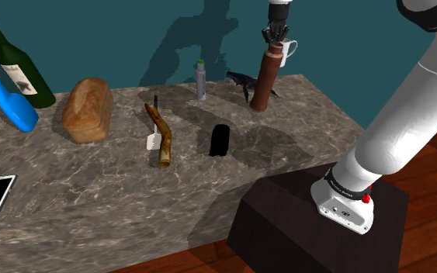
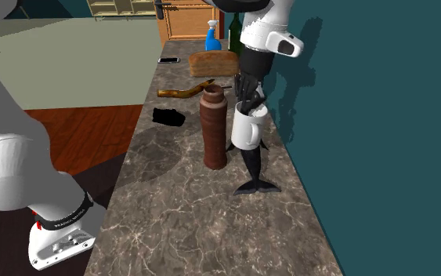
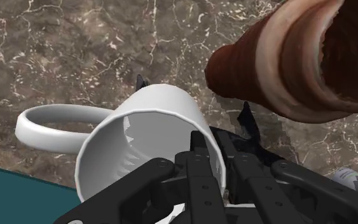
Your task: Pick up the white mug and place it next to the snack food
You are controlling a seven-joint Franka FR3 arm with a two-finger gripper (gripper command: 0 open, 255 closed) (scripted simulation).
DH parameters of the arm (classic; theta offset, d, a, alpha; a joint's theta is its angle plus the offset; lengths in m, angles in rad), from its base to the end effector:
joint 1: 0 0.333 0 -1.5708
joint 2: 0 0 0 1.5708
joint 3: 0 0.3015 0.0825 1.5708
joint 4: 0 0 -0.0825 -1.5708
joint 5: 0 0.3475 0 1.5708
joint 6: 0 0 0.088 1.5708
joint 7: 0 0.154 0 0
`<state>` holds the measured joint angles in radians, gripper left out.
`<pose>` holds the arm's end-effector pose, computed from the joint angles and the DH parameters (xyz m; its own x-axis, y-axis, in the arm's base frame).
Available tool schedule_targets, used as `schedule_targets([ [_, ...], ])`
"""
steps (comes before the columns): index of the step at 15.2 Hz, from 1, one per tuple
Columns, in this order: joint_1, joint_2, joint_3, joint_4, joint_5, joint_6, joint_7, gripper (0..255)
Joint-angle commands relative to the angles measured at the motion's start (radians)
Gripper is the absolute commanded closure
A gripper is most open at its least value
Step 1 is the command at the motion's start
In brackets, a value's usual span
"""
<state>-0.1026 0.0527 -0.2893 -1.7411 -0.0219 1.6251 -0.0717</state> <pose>0.4765 -0.1980 0.4679 0.9357 -0.3102 -0.1679 -0.3107 -0.9502 0.0244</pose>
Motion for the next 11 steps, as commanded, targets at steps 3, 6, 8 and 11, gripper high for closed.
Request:
schedule_targets([
  [3, 0.048, -0.002, 0.044, 0.004, 0.013, -0.009, 0.092, 255],
  [6, 0.083, 0.011, 0.076, 0.021, 0.025, -0.013, 0.158, 255],
  [8, 0.106, 0.024, 0.097, 0.038, 0.034, -0.018, 0.201, 255],
  [11, 0.140, 0.051, 0.128, 0.073, 0.047, -0.025, 0.264, 255],
])
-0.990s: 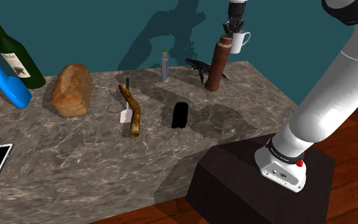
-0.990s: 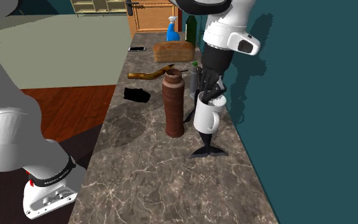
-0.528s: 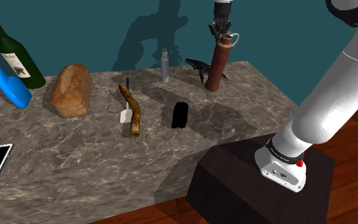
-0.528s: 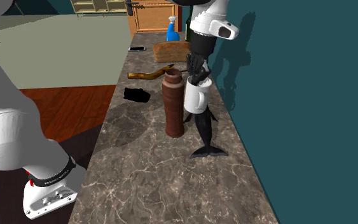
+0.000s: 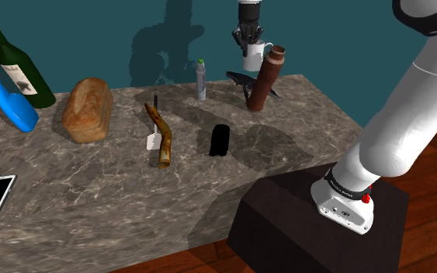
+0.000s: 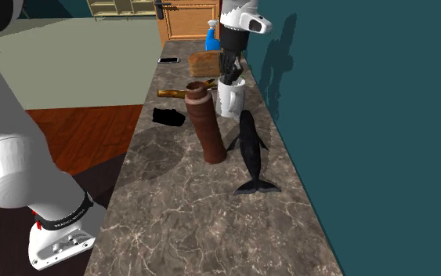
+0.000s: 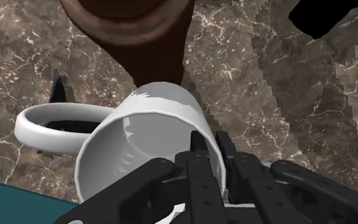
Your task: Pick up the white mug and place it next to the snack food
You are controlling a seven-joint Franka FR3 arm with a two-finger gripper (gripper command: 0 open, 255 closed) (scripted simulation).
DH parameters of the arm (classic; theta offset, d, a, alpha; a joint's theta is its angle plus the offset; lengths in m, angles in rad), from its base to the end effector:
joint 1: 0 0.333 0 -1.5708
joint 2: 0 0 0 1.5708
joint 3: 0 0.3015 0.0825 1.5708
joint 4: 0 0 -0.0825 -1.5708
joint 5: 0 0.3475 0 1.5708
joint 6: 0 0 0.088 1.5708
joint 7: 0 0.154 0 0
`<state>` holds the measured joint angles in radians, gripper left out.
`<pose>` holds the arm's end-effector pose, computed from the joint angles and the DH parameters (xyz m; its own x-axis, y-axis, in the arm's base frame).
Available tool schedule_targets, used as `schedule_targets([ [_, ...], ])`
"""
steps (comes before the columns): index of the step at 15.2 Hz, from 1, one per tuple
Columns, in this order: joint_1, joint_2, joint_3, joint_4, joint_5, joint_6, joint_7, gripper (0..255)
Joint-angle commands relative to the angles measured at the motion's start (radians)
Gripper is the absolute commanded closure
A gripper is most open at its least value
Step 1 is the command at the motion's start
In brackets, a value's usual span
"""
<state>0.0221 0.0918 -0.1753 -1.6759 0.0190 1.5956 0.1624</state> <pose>0.5215 -0.0750 0.4725 0.9356 -0.3105 -0.1680 -0.3109 -0.9501 0.0248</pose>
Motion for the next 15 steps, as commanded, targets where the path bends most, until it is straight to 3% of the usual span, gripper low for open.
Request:
schedule_targets([
  [1, 0.027, 0.023, 0.024, 0.022, 0.010, 0.001, 0.051, 255],
  [8, 0.105, 0.127, 0.086, 0.162, 0.036, -0.031, 0.191, 255],
  [15, 0.183, 0.286, 0.137, 0.391, 0.052, -0.094, 0.324, 255],
])
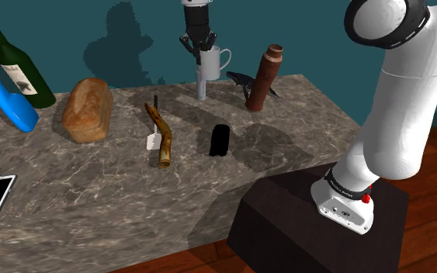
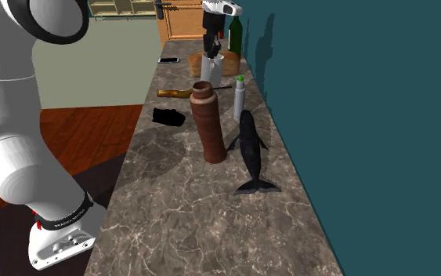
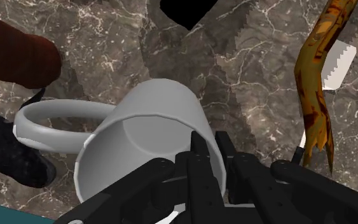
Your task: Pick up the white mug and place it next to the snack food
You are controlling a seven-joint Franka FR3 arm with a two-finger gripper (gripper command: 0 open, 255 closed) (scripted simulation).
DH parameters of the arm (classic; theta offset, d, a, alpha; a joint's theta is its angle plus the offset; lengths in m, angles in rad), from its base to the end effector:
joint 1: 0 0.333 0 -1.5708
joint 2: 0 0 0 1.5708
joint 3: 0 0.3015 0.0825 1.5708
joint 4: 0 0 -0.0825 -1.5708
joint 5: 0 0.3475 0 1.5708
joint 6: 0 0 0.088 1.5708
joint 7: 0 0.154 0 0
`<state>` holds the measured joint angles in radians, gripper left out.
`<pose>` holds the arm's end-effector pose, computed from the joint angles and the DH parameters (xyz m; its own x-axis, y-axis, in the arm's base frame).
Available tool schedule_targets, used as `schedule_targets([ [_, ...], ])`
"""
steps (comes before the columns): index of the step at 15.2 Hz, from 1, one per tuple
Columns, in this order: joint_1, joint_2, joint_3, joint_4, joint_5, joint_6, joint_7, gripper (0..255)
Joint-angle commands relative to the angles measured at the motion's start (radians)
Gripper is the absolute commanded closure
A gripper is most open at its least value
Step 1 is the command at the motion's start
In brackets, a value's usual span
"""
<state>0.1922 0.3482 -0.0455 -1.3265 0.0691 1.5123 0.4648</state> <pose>0.5879 0.1017 0.4685 0.9356 -0.3104 -0.1680 -0.3108 -0.9502 0.0247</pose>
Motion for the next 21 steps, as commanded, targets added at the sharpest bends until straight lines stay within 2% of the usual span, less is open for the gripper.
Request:
schedule_targets([
  [1, 0.024, 0.058, 0.014, 0.084, 0.004, -0.024, 0.041, 255],
  [4, 0.058, 0.159, 0.030, 0.241, 0.007, -0.076, 0.095, 255],
  [6, 0.084, 0.257, 0.041, 0.399, 0.008, -0.133, 0.136, 255],
  [13, 0.086, 0.216, 0.040, 0.237, 0.008, -0.012, 0.127, 255],
  [21, 0.088, 0.202, 0.039, 0.106, 0.008, 0.104, 0.119, 255],
])
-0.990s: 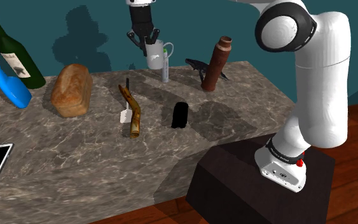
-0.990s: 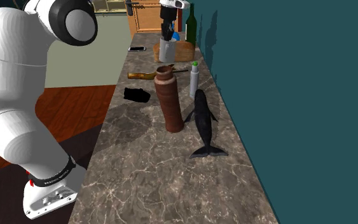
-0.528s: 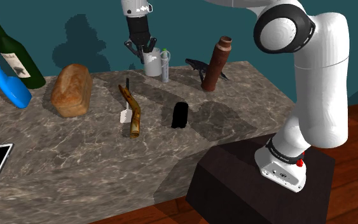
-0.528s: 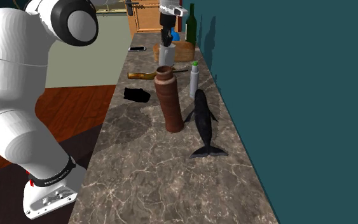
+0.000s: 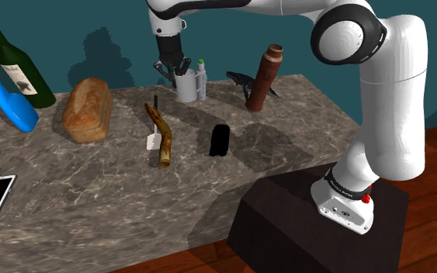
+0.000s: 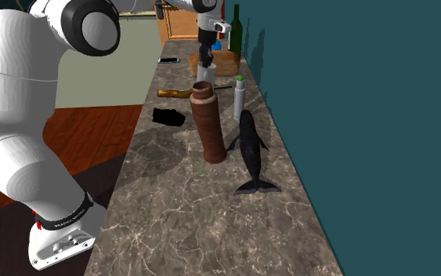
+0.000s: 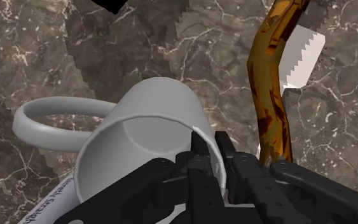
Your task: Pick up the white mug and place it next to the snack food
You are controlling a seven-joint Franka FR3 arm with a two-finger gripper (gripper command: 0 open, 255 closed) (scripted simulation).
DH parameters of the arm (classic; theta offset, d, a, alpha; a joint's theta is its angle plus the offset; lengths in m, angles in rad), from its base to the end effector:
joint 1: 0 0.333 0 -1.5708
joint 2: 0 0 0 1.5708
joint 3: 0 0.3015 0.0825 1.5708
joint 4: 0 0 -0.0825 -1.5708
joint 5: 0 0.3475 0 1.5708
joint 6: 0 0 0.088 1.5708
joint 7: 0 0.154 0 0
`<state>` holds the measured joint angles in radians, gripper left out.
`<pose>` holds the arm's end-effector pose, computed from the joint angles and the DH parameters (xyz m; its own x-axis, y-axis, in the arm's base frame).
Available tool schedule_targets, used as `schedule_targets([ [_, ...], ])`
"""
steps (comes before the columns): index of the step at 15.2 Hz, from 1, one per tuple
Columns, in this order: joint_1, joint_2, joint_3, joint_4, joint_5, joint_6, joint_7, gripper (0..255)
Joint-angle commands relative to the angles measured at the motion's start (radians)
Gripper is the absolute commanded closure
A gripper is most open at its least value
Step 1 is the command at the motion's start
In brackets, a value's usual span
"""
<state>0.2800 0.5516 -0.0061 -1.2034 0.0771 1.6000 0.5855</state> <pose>0.6207 0.1873 0.3987 0.9352 -0.3113 -0.1688 -0.3117 -0.9499 0.0249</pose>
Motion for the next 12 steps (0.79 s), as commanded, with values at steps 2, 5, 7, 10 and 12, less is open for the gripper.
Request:
schedule_targets([
  [2, 0.000, -0.001, 0.000, -0.044, 0.000, 0.043, -0.003, 255],
  [5, 0.001, 0.001, 0.000, -0.080, 0.001, 0.082, -0.006, 255],
  [7, 0.001, 0.004, 0.000, -0.102, 0.001, 0.107, -0.007, 255],
  [10, 0.001, 0.010, 0.000, -0.133, 0.001, 0.143, -0.010, 255],
  [12, 0.002, 0.016, 0.000, -0.151, 0.002, 0.167, -0.011, 255],
])
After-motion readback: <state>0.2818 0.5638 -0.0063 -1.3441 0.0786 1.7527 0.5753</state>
